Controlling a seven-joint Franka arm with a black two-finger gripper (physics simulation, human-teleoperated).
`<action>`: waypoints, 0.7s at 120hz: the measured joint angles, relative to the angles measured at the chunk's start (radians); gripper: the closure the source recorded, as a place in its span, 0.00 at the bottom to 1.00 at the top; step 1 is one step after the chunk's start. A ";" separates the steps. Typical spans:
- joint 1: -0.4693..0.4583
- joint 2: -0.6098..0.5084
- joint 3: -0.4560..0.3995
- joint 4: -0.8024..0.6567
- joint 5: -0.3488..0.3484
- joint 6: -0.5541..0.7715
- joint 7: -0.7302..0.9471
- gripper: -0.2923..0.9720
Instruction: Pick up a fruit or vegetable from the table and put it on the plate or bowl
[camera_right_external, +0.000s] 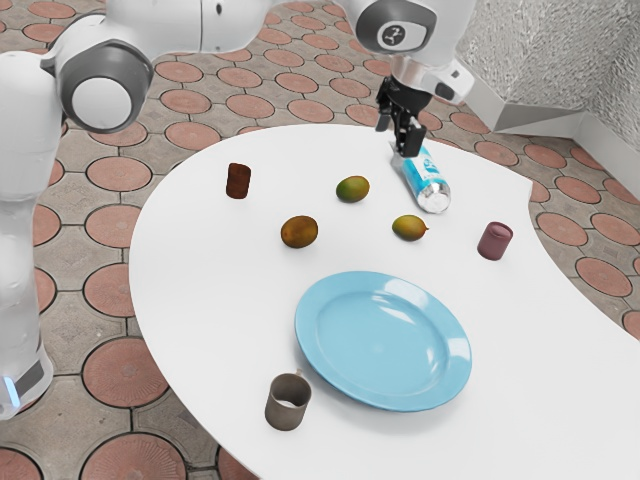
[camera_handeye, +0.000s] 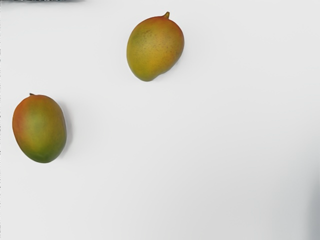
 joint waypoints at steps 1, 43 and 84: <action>-0.001 0.000 0.000 0.000 0.001 0.000 0.001 0.23; -0.007 0.000 -0.002 0.001 0.013 -0.001 0.021 0.23; -0.021 -0.002 -0.005 0.005 0.013 -0.002 0.044 0.23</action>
